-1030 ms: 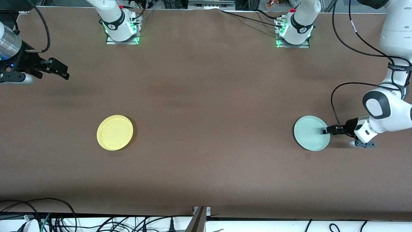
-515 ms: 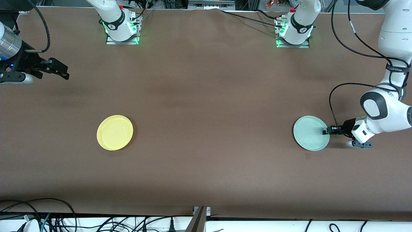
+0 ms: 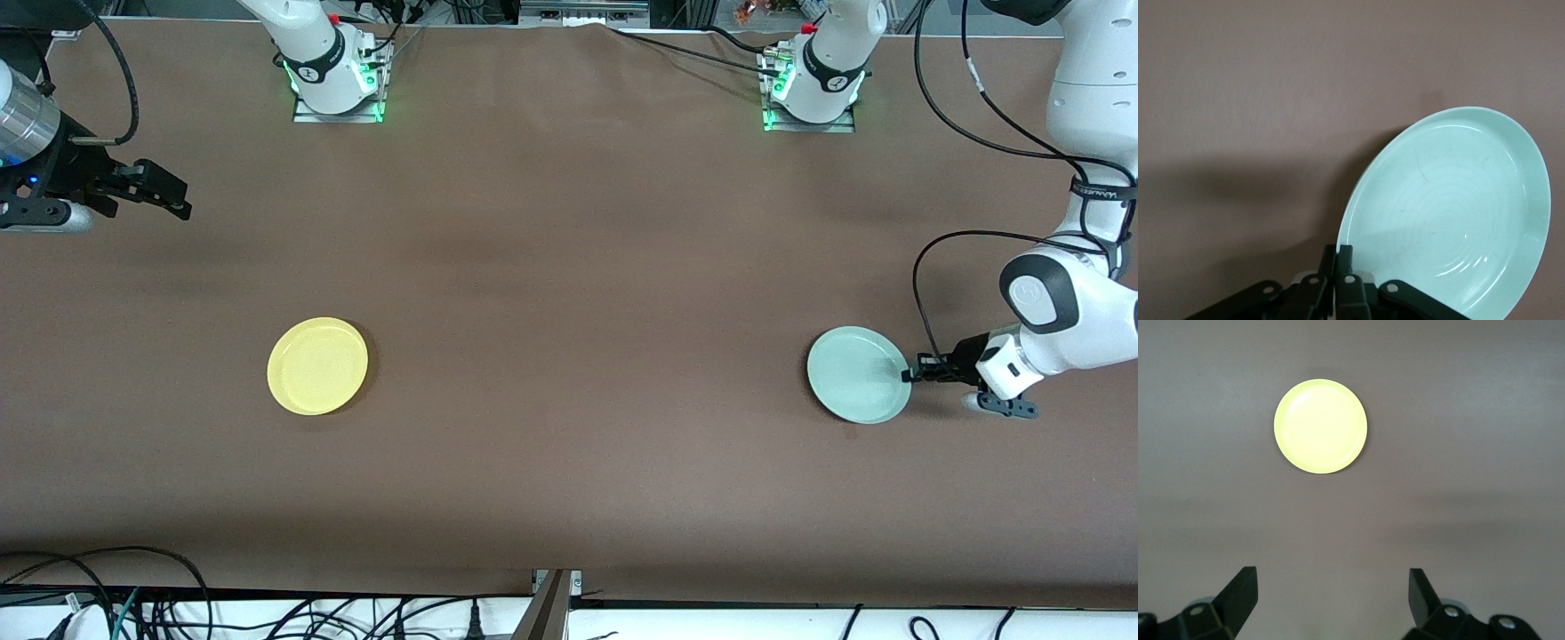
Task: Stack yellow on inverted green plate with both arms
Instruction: 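Lift the green plate with the left gripper and tilt it on edge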
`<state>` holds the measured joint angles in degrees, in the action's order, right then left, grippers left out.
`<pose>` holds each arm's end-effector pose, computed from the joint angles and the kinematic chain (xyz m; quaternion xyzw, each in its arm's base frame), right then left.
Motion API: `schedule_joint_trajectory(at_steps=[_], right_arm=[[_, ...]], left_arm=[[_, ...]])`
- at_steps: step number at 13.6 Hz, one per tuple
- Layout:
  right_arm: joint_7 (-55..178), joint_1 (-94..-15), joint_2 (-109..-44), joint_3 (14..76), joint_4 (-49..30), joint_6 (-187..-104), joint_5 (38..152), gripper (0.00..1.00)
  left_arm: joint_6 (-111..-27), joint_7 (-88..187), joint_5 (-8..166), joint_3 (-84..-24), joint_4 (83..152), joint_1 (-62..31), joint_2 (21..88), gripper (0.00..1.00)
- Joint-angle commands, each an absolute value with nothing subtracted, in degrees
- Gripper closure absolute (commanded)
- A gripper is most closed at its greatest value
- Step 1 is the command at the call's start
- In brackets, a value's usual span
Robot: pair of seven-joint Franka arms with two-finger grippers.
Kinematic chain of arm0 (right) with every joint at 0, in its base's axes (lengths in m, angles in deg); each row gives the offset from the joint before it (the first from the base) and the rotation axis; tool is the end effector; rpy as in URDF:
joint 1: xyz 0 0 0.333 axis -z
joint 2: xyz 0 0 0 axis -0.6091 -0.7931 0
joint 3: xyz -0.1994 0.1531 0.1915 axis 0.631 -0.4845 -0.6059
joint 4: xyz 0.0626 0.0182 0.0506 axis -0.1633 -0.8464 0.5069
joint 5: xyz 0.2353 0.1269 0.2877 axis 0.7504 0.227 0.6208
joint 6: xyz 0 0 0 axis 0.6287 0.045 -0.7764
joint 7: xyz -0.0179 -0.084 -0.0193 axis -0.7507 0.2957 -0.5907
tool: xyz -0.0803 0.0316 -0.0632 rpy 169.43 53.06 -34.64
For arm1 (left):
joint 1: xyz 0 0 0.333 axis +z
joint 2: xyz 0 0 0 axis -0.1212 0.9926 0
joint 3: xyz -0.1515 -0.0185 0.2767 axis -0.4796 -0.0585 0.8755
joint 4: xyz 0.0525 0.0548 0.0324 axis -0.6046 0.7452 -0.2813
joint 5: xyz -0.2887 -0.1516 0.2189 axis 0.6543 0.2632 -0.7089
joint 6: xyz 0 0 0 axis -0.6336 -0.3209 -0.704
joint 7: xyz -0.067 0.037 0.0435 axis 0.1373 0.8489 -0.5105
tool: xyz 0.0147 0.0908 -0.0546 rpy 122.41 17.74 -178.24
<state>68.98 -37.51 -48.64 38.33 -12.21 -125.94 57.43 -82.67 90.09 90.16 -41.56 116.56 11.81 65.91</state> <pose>0.5358 0.0113 0.5765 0.9998 -0.0120 -0.0158 0.0037 0.6483 0.1450 0.2094 0.9845 -0.0569 0.0225 0.1644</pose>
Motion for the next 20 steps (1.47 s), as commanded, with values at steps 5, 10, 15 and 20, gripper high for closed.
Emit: schedule_joint_trajectory(at_steps=[5,10,15,20], right_arm=[[69.69,-36.47,-48.75,37.56,-11.62,-125.36,58.41,0.0],[69.69,-36.47,-48.75,37.56,-11.62,-125.27,58.41,0.0],[69.69,-36.47,-48.75,37.56,-11.62,-125.27,58.41,0.0],[69.69,-36.47,-48.75,37.56,-11.62,-125.27,58.41,0.0]], left_arm=[[-84.89,89.02,78.82,-42.99,108.48,0.88,63.61,1.0],[-94.56,82.46,58.38,-43.17,105.24,-9.49,63.61,1.0],[-94.94,55.59,13.58,-43.17,101.97,-19.86,64.31,1.0],[-82.52,41.59,-7.76,-43.17,101.97,-29.34,64.22,1.0]])
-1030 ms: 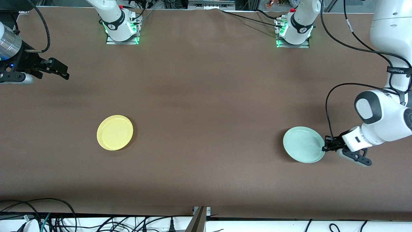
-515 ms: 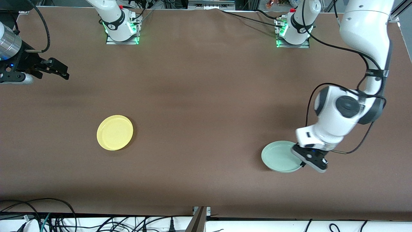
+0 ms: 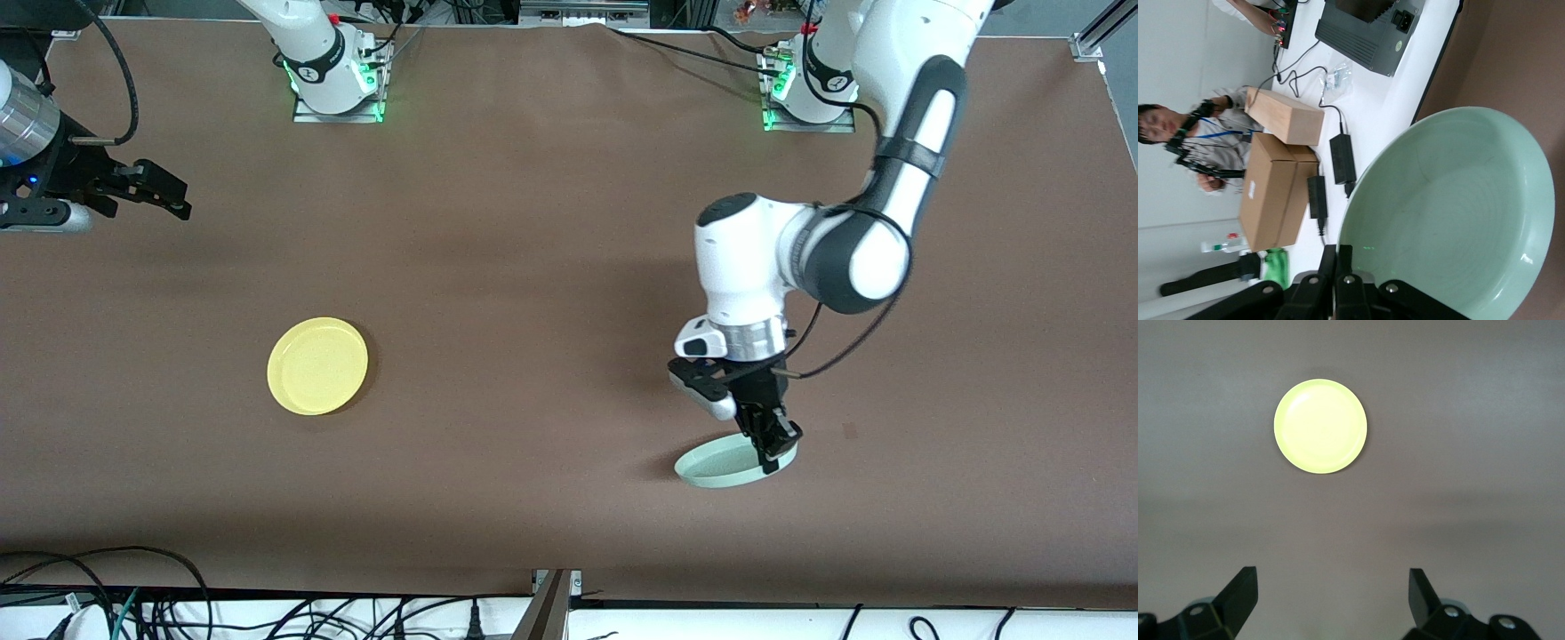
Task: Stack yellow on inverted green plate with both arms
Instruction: 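Lift the green plate with the left gripper and tilt it on edge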
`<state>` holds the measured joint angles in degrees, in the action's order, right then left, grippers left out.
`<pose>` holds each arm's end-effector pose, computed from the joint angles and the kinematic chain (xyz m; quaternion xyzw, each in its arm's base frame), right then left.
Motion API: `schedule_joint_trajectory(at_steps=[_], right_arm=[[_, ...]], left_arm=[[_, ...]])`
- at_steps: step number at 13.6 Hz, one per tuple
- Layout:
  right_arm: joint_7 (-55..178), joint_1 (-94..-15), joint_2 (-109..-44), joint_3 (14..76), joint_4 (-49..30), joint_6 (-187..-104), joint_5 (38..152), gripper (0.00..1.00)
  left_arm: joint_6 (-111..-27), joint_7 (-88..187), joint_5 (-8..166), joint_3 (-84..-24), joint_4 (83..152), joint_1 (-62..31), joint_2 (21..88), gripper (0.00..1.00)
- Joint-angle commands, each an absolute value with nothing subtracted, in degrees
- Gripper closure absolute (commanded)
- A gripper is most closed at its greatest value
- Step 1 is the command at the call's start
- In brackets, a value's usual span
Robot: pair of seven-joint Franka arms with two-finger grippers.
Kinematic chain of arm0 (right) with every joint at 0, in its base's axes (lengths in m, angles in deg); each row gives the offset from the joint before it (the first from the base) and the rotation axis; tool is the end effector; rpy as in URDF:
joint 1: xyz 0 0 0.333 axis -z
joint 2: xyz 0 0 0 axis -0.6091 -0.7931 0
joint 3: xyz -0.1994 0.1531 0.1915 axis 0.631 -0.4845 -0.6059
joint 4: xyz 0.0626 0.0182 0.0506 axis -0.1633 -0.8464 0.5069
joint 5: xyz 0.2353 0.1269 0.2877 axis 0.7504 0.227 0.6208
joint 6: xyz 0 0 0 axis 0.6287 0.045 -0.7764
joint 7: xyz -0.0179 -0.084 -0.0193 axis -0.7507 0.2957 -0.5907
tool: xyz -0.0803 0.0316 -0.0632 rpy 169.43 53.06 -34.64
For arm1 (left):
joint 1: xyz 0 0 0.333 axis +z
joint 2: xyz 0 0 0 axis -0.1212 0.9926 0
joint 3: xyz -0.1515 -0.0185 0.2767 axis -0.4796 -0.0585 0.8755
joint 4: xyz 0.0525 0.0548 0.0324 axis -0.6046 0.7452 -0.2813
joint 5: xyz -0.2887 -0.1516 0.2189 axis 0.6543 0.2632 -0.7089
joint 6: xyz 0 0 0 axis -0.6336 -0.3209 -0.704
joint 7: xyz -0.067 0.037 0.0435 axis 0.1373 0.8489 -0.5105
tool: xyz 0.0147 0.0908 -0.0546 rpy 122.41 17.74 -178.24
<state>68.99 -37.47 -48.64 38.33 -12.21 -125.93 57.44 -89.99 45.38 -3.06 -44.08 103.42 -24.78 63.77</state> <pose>0.5358 0.0109 0.5765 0.9998 -0.0124 -0.0159 0.0036 0.6761 -0.3023 0.3558 -0.7606 0.4650 -0.2632 0.3687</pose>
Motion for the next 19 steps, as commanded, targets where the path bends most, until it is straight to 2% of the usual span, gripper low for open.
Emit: schedule_joint_trajectory(at_steps=[1,5,12,19], right_arm=[[69.69,-36.47,-48.75,37.56,-11.62,-125.36,58.41,0.0],[69.69,-36.47,-48.75,37.56,-11.62,-125.27,58.41,0.0],[69.69,-36.47,-48.75,37.56,-11.62,-125.27,58.41,0.0],[69.69,-36.47,-48.75,37.56,-11.62,-125.27,58.41,0.0]], left_arm=[[-77.15,36.43,-10.65,-43.17,102.06,-32.42,64.83,1.0],[-64.2,25.05,-16.12,-43.52,102.59,-39.73,68.61,1.0],[-51.1,17.84,-16.39,-43.7,102.68,-49.48,73.44,1.0],[-45.19,11.43,-15.52,-43.87,102.59,-54.51,77.23,1.0]])
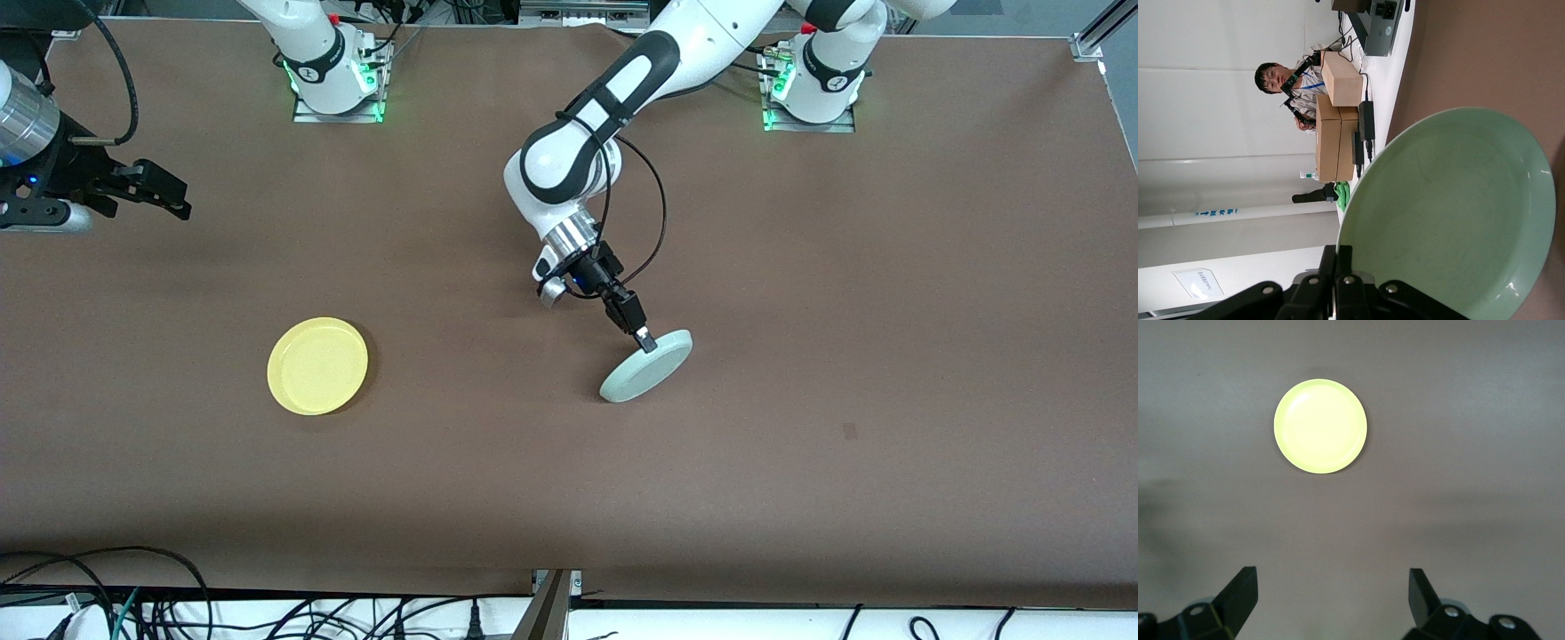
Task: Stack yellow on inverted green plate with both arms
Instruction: 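Flip the green plate upside down onto the table center, release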
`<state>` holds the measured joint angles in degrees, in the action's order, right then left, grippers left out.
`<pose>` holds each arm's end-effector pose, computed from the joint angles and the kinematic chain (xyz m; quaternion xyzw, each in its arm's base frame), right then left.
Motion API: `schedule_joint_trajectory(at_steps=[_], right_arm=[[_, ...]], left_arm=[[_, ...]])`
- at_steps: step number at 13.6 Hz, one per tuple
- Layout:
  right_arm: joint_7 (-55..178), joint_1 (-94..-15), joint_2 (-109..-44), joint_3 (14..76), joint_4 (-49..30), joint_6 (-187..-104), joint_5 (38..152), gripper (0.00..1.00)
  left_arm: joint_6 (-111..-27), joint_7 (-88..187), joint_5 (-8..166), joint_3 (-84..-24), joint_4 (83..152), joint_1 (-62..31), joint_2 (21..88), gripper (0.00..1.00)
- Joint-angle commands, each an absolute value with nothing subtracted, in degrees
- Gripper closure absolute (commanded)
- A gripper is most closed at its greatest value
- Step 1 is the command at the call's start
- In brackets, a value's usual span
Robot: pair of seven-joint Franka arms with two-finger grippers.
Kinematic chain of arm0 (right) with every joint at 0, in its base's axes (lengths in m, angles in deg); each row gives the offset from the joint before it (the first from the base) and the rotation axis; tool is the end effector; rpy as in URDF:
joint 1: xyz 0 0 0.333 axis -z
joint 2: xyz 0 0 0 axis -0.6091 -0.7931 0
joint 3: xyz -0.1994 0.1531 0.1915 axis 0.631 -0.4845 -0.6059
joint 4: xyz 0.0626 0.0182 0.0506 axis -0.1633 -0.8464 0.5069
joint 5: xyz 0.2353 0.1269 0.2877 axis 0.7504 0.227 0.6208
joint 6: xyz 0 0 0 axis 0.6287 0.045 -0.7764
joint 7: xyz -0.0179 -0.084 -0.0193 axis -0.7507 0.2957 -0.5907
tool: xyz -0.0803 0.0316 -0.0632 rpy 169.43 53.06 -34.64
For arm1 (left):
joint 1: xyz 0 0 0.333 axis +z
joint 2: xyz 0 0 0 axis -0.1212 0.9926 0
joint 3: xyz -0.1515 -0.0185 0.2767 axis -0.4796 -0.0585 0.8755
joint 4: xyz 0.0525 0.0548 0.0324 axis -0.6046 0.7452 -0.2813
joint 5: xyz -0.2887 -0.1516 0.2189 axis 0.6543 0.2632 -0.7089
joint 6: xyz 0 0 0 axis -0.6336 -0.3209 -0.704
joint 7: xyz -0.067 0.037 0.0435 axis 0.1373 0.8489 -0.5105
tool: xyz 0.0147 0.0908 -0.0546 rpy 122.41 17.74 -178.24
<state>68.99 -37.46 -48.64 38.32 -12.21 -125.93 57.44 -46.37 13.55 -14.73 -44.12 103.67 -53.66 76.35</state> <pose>0.5358 0.0109 0.5765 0.9998 -0.0124 -0.0159 0.0036 0.4893 -0.4942 0.2067 -0.7021 0.3429 -0.2711 0.5621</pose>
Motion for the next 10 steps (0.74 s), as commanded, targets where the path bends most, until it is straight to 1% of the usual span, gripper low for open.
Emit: schedule_joint_trajectory(at_steps=[1,3,4,5,6,7,10], right_arm=[[69.69,-36.47,-48.75,37.56,-11.62,-125.27,58.41,0.0],[69.69,-36.47,-48.75,37.56,-11.62,-125.27,58.41,0.0],[69.69,-36.47,-48.75,37.56,-11.62,-125.27,58.41,0.0],[69.69,-36.47,-48.75,37.56,-11.62,-125.27,58.41,0.0],[69.69,-36.47,-48.75,37.56,-11.62,-125.27,58.41,0.0],[69.69,-36.47,-48.75,37.56,-11.62,-125.27,58.41,0.0],[69.69,-36.47,-48.75,37.56,-11.62,-125.27,58.41,0.0]], left_arm=[[-44.93,10.11,-15.43,-44.57,102.59,-55.12,77.67,1.0],[-43.26,8.08,-15.34,-45.19,102.59,-55.39,78.72,1.0],[-43.26,6.94,-14.64,-45.8,102.59,-55.39,79.33,0.94],[-43.34,6.41,-13.68,-45.89,102.59,-55.39,79.43,0.81],[-43.69,6.49,-11.84,-46.07,102.41,-55.39,79.43,0.39],[-43.96,6.4,-10.52,-47.03,102.33,-55.3,79.51,0.0],[-45.54,5.71,-5.25,-48.87,101.8,-55.3,79.43,0.0]])
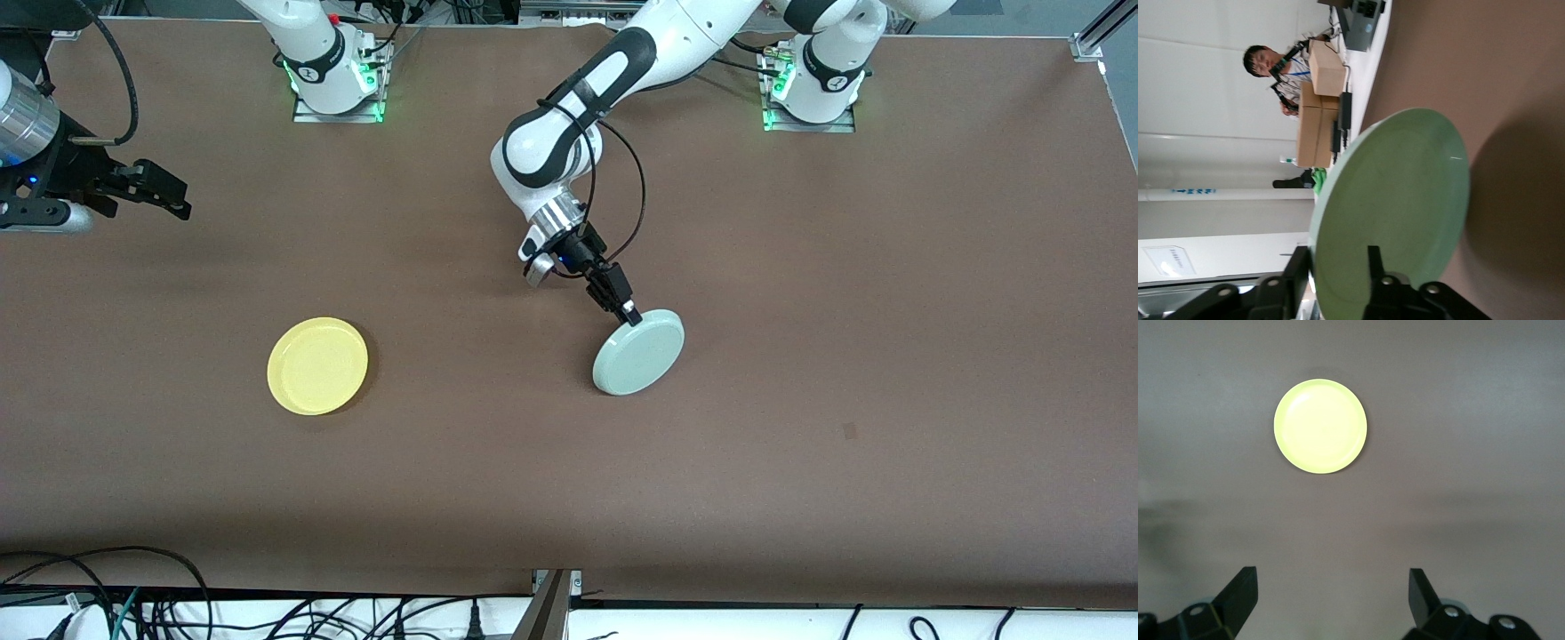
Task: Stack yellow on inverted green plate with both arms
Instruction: 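Flip the green plate upside down onto the table center, release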
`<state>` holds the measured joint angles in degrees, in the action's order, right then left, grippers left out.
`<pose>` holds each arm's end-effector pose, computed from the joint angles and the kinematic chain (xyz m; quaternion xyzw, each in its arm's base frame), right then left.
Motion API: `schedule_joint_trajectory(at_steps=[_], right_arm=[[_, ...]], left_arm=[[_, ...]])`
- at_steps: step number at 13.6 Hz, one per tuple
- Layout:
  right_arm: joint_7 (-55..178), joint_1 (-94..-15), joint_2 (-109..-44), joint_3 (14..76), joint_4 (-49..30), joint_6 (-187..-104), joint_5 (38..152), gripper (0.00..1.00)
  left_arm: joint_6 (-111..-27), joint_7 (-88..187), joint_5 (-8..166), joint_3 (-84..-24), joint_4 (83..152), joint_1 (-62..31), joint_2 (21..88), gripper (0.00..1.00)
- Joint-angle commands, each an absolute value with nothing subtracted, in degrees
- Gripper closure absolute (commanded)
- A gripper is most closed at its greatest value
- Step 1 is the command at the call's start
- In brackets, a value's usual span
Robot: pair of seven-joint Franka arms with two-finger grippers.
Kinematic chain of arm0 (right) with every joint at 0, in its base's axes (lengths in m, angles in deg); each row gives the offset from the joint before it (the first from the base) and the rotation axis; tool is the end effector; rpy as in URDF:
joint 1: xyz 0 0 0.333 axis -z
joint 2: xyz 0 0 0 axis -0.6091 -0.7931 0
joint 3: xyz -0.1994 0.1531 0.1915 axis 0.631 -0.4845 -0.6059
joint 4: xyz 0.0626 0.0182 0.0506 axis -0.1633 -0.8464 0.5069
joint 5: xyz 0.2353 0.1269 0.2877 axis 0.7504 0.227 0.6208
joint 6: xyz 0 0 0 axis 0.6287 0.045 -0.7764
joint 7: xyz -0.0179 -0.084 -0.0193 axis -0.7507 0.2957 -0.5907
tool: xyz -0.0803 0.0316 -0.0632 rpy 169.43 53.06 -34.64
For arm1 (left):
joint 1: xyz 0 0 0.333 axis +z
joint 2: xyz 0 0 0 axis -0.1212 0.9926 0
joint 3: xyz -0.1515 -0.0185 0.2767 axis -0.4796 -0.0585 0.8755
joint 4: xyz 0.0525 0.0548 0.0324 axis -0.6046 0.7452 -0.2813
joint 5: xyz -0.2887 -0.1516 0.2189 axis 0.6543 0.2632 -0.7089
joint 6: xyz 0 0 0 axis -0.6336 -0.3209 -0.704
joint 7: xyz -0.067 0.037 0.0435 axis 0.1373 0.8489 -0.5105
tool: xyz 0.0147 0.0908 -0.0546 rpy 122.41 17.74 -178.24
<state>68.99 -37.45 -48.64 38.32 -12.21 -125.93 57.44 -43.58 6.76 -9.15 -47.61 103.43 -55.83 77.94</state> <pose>0.5358 0.0108 0.5765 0.9998 -0.0125 -0.0159 0.0036 0.4388 -0.5225 0.1845 -0.7429 0.3148 -0.2669 0.5271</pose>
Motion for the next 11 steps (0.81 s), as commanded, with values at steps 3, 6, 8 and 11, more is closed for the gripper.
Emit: schedule_joint_trajectory(at_steps=[3,6,8,11], right_arm=[[69.69,-36.47,-48.75,37.56,-11.62,-125.27,58.41,0.0],[69.69,-36.47,-48.75,37.56,-11.62,-125.27,58.41,0.0],[69.6,-36.47,-48.75,37.56,-11.62,-125.27,58.41,0.0],[69.6,-36.47,-48.75,37.56,-11.62,-125.27,58.41,0.0]], left_arm=[[-48.95,3.34,-0.34,-50.55,101.36,-54.86,79.34,0.0],[-52.56,1.22,8.45,-50.64,97.33,-54.77,79.52,0.0],[-53.79,0.78,15.47,-50.73,94.69,-53.72,78.9,0.0],[-54.33,-1.15,27.17,-50.64,89.16,-53.11,78.55,0.0]])
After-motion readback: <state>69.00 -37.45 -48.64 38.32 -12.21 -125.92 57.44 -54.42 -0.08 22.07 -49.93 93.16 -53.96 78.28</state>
